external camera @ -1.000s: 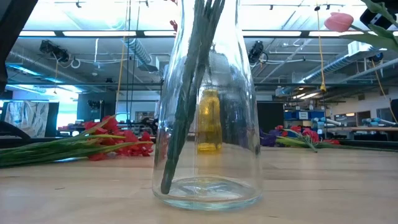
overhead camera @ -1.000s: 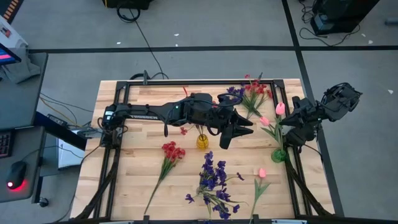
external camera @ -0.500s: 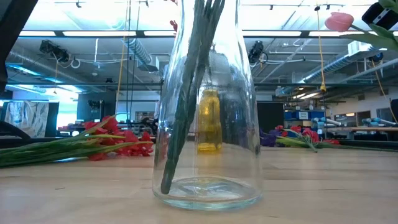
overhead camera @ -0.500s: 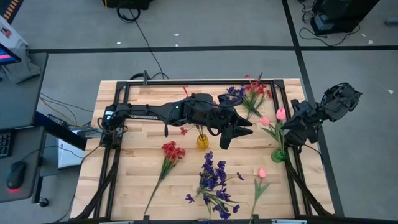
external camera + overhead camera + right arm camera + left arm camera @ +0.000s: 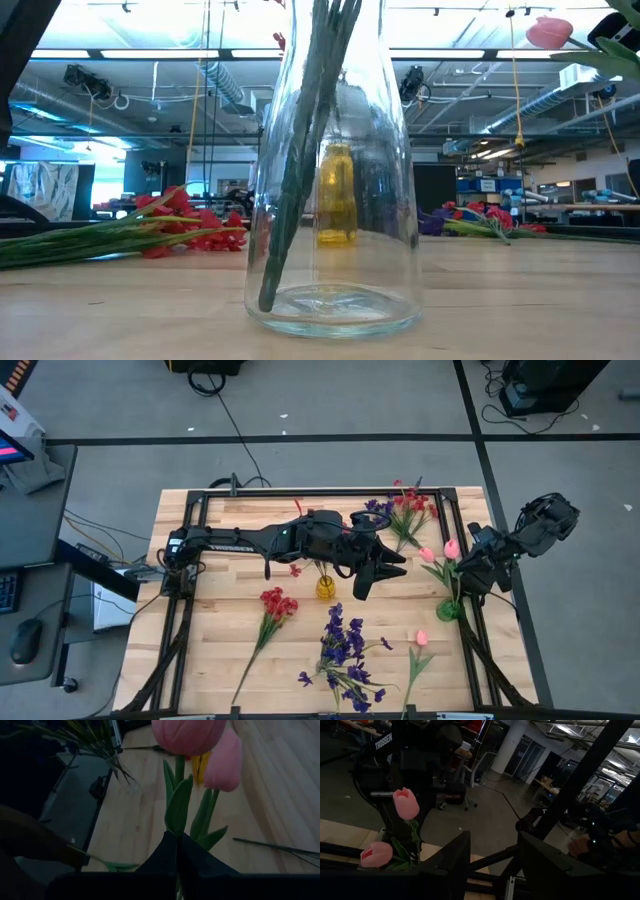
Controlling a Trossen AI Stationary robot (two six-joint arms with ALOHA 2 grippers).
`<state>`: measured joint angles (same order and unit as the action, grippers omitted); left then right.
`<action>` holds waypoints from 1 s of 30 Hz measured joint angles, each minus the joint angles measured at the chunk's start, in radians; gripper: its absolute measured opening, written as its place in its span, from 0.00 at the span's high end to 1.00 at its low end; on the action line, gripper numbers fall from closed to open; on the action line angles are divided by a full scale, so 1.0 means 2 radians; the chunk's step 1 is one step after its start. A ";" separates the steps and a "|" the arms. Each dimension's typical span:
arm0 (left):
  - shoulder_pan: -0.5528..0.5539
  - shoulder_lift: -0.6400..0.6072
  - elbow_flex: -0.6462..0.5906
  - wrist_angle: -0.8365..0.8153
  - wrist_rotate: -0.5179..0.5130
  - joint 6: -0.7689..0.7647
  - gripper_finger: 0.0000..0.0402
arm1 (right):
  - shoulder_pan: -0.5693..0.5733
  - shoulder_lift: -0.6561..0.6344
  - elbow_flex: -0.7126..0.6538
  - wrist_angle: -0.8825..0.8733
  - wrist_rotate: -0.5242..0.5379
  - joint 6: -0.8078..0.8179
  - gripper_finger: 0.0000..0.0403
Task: Sort flowers into vase by color
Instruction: Put the bottom left pink tulip into the green vase
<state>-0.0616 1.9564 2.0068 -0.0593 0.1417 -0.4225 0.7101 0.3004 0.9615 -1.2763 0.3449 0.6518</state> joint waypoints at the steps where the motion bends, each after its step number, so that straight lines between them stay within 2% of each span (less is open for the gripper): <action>1: 0.000 0.000 0.000 0.000 0.000 0.000 0.58 | 0.000 0.000 0.000 -0.002 -0.001 0.000 0.98; 30: 0.000 -0.001 0.000 -0.018 0.000 0.001 0.58 | 0.000 0.000 0.000 -0.025 -0.052 0.010 0.98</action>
<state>-0.0608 1.9553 2.0068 -0.0946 0.1425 -0.4206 0.7101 0.3004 0.9611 -1.3268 0.2405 0.6725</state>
